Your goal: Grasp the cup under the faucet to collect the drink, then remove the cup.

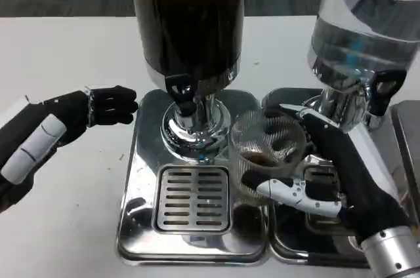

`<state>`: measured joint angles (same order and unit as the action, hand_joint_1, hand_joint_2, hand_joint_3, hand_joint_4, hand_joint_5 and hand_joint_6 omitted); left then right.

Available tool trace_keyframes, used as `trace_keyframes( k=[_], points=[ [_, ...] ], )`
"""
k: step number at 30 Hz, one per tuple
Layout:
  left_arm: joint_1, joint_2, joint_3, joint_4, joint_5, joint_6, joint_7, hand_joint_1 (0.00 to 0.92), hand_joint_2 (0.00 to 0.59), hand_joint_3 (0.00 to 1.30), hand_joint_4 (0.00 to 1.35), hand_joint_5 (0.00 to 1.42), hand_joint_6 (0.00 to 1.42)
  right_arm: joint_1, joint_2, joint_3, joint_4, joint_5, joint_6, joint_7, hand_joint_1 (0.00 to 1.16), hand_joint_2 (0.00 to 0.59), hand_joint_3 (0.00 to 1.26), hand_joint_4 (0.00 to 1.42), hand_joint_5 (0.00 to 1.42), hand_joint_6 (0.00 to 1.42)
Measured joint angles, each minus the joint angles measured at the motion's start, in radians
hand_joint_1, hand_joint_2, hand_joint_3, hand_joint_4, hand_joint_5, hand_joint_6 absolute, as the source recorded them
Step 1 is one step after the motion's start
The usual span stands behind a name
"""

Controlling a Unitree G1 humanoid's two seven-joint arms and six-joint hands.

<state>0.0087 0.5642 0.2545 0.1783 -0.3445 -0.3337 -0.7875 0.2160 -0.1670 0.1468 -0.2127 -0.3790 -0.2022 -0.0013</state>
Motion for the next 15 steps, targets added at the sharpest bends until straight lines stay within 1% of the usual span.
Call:
trace_keyframes(
  k=[7, 11, 15],
  points=[
    [-0.001, -0.004, 0.000, 0.000, 0.000, 0.000, -0.002, 0.000, 0.142, 0.33, 0.29, 0.30, 0.22, 0.045, -0.003, -0.003, -0.049, 0.016, 0.018, 0.022, 0.71, 0.239, 0.45, 0.51, 0.60, 0.63],
    [-0.001, -0.004, 0.000, 0.000, 0.000, 0.000, -0.008, 0.000, 0.141, 0.33, 0.29, 0.30, 0.22, 0.076, -0.005, -0.005, -0.106, 0.030, 0.030, 0.043, 0.71, 0.239, 0.45, 0.51, 0.61, 0.64],
    [-0.003, -0.005, 0.000, -0.001, -0.002, 0.000, -0.010, 0.000, 0.141, 0.33, 0.29, 0.30, 0.22, 0.096, -0.005, -0.004, -0.140, 0.034, 0.038, 0.059, 0.71, 0.239, 0.45, 0.51, 0.61, 0.64]
  ],
)
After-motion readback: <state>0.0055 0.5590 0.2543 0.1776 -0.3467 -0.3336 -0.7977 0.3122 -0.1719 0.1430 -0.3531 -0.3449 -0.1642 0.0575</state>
